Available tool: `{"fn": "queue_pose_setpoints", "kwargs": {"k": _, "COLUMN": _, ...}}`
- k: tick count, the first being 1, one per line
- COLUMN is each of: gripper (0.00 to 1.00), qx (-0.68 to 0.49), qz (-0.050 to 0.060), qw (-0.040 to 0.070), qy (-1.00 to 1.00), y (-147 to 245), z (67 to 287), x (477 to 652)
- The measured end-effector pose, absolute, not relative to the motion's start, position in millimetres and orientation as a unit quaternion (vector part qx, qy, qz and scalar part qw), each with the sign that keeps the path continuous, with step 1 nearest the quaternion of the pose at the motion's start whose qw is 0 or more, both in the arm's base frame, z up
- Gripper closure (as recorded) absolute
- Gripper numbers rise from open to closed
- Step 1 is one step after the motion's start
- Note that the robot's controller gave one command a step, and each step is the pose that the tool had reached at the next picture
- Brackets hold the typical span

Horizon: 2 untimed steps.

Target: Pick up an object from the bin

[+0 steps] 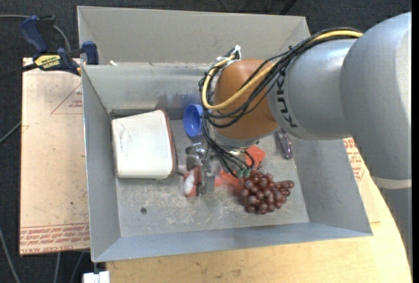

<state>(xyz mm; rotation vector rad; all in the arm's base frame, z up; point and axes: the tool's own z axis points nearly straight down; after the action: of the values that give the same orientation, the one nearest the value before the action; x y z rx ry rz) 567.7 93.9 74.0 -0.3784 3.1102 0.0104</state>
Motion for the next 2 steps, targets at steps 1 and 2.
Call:
{"fn": "queue_pose_setpoints", "kwargs": {"k": 1, "gripper": 1.00, "qx": -0.111, "qz": 0.004, "qw": 0.006, "qy": 0.994, "y": 80.4, "z": 187.9, "x": 572.1}}
{"fn": "queue_pose_setpoints", "kwargs": {"k": 2, "gripper": 1.00, "qx": -0.111, "qz": 0.004, "qw": 0.006, "qy": 0.994, "y": 80.3, "z": 187.9, "x": 572.0}}
